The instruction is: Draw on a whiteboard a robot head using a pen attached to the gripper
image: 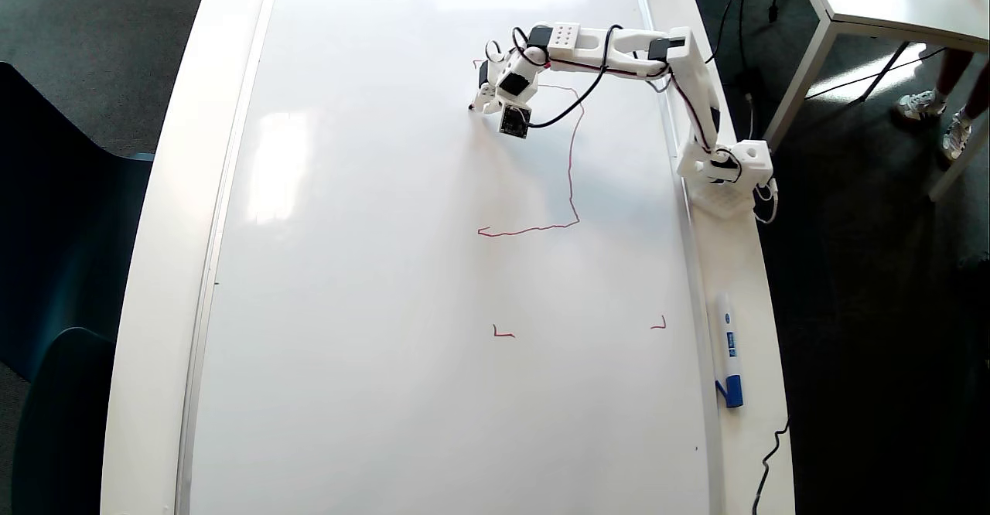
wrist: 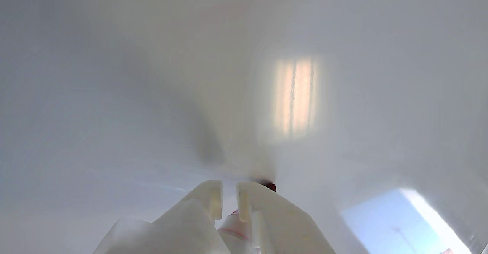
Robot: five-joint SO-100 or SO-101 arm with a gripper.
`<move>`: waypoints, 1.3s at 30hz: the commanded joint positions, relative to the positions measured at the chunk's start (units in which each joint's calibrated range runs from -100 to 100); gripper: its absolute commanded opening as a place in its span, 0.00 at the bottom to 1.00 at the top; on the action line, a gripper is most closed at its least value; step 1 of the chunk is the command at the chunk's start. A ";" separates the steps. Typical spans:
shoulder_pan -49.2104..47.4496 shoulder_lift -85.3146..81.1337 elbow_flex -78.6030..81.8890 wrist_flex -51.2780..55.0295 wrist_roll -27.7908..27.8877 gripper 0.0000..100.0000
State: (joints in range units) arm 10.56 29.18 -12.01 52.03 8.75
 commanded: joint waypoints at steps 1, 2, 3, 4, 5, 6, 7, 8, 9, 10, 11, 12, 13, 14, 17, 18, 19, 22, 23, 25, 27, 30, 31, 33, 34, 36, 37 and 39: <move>-1.76 -0.13 -0.47 0.62 -2.47 0.01; -2.05 -0.13 -0.47 0.62 -2.63 0.01; -2.42 -0.13 -0.47 0.62 -2.63 0.01; -3.23 -0.13 -0.38 0.71 -2.63 0.01; -3.60 -0.13 -0.38 0.71 -2.63 0.01; -3.97 -0.13 -0.29 0.71 -2.79 0.01; -4.26 -0.13 -0.29 0.80 -3.12 0.01; -4.63 -0.13 -0.29 1.32 -3.44 0.01; -5.66 -0.13 -0.29 2.19 -4.13 0.01; -6.25 -0.13 -0.29 2.27 -4.51 0.01; -6.62 -0.13 -0.29 2.27 -4.78 0.01; -6.91 -0.13 -0.29 2.27 -4.88 0.01; -7.43 -0.13 -0.29 2.27 -4.88 0.01; -7.72 -0.13 -0.29 2.27 -4.88 0.01; -8.53 -0.13 -0.29 2.45 -4.94 0.01; -9.34 -0.13 -0.38 2.62 -5.15 0.01; -9.78 -0.13 -0.38 2.62 -5.37 0.01; -10.82 -0.13 -0.56 2.62 -5.96 0.01; -11.55 -0.13 -0.65 2.62 -6.12 0.01; -12.29 -0.13 -0.65 2.62 -6.12 0.01; -13.47 -0.13 -0.83 2.62 -6.12 0.01; -14.79 -0.13 -0.92 2.62 -6.22 0.01; -15.24 -0.13 -0.92 2.62 -6.39 0.01; -16.27 -0.13 -1.01 2.62 -7.57 0.01; -16.71 -0.13 -1.01 2.62 -7.67 0.01; -17.52 -0.13 -1.01 2.62 -7.67 0.01; -18.26 -0.13 -0.92 2.62 -7.67 0.01; -18.92 -0.13 -1.01 2.62 -7.73 0.01</move>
State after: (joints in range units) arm -6.71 29.18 -12.47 53.97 1.29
